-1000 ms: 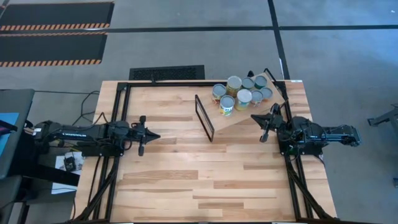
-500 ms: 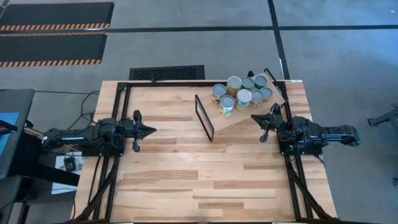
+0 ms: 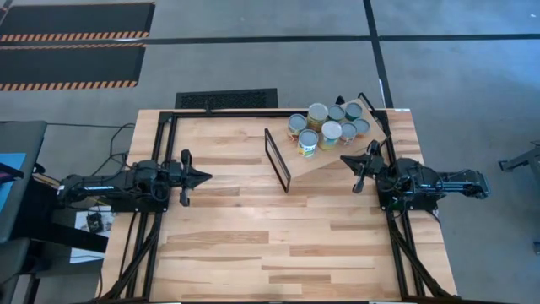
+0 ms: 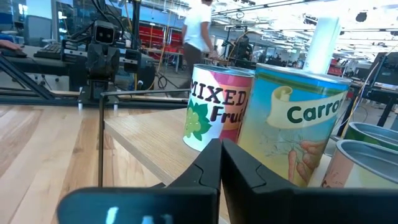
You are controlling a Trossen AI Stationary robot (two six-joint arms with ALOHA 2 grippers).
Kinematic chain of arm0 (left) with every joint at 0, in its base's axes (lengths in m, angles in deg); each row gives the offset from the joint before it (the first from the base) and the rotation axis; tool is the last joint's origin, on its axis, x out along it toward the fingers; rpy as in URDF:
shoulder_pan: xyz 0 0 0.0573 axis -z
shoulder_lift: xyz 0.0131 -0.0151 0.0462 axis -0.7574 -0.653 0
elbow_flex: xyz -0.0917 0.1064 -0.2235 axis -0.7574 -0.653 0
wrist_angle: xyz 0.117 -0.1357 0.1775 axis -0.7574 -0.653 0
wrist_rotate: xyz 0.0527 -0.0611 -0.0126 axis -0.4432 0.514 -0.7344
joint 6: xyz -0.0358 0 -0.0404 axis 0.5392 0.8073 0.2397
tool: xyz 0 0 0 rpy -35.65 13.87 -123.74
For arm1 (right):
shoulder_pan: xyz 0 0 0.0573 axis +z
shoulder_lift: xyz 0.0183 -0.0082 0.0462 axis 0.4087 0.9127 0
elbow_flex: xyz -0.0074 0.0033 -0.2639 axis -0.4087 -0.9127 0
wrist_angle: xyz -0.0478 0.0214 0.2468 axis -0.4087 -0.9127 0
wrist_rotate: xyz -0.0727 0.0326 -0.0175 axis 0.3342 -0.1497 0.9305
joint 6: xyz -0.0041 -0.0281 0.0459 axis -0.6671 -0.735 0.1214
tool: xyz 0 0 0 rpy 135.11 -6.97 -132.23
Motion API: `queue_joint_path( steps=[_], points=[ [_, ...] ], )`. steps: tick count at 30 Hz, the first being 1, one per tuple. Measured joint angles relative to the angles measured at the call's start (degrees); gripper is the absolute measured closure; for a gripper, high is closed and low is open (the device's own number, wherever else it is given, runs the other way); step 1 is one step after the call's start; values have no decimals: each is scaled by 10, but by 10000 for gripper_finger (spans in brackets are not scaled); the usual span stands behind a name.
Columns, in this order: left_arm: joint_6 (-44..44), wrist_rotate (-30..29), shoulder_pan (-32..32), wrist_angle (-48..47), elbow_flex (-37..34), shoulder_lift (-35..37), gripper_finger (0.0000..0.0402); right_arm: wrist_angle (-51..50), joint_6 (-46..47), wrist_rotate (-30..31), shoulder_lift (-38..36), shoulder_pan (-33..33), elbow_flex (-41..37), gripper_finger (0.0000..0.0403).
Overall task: Pick and place cans onto a shelf
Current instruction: Return to Home Position
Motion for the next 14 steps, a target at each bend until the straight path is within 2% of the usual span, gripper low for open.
queue_joint_path(
  steps=[14],
  points=[
    [2,0,0,0,0,0,401,0,0,0,0,0,0,372]
  ],
)
